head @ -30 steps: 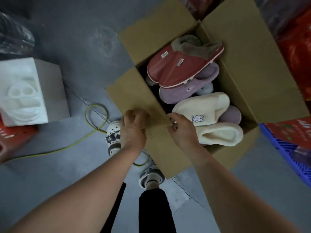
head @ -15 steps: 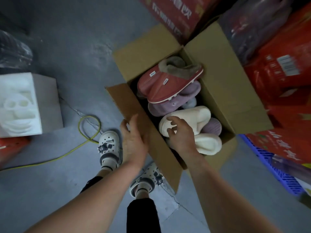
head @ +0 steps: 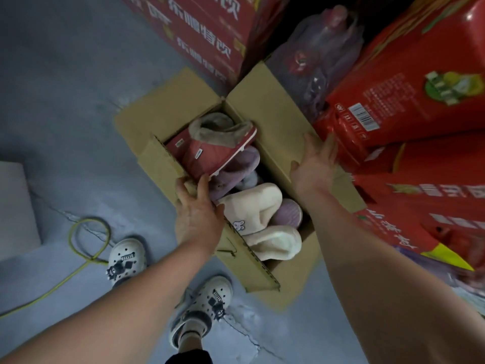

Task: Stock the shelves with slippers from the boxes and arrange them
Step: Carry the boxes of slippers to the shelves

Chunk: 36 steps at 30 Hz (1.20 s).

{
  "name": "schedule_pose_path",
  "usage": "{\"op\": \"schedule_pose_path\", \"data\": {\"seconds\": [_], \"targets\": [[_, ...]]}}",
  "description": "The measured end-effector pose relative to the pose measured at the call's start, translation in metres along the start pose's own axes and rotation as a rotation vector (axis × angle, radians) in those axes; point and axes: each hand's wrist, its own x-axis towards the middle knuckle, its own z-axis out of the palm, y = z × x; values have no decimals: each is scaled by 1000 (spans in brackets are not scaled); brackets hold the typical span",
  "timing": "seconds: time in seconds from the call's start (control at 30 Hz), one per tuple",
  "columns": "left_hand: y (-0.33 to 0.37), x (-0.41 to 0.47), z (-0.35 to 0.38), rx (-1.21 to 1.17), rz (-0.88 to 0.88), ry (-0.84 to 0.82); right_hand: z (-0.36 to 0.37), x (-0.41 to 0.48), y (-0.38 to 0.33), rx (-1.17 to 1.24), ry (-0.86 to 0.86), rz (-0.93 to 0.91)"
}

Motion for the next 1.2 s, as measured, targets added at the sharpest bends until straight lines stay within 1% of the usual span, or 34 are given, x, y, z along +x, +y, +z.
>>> {"op": "schedule_pose_path", "data": {"seconds": [0.1, 0.17, 0.23, 0.3, 0.37, 0.5, 0.67, 0.73, 0.8, 0.87, 0.93, 1.03, 1.2], "targets": [[-9, -4, 2, -18, 20, 21, 7, 3, 3, -106, -43, 19], [-14, -9, 2, -65, 8, 39, 6, -7, 0, -133, -5, 2], [-19, -17, -1, -99, -28, 27, 5, -20, -4, -125, -15, -80], [-24, -30, -5, -104, -90, -26, 5, -34, -9, -149, -59, -190], [-29, -43, -9, -96, -157, -76, 3, -40, -12, -174, -68, -249], [-52, -54, -16, -59, -253, -106, -12, -28, -16, -286, -117, -266], [-78, -59, -42, -139, -303, -18, -34, -57, -34, -215, -125, -240], [-87, -53, -66, -120, -296, -14, -45, -76, -41, -151, -171, -207], [-100, -47, -94, -58, -263, -34, -60, -93, -49, 1, -253, -100], [-111, -43, -126, -17, -230, -60, -73, -111, -59, 134, -285, 2], [-119, -39, -161, 19, -213, -85, -90, -131, -74, 143, -260, 31], [-123, -39, -217, 15, -220, -107, -124, -158, -101, 129, -227, 27], [-119, -53, -322, 26, -191, -81, -192, -187, -161, 147, -198, 33]]}}
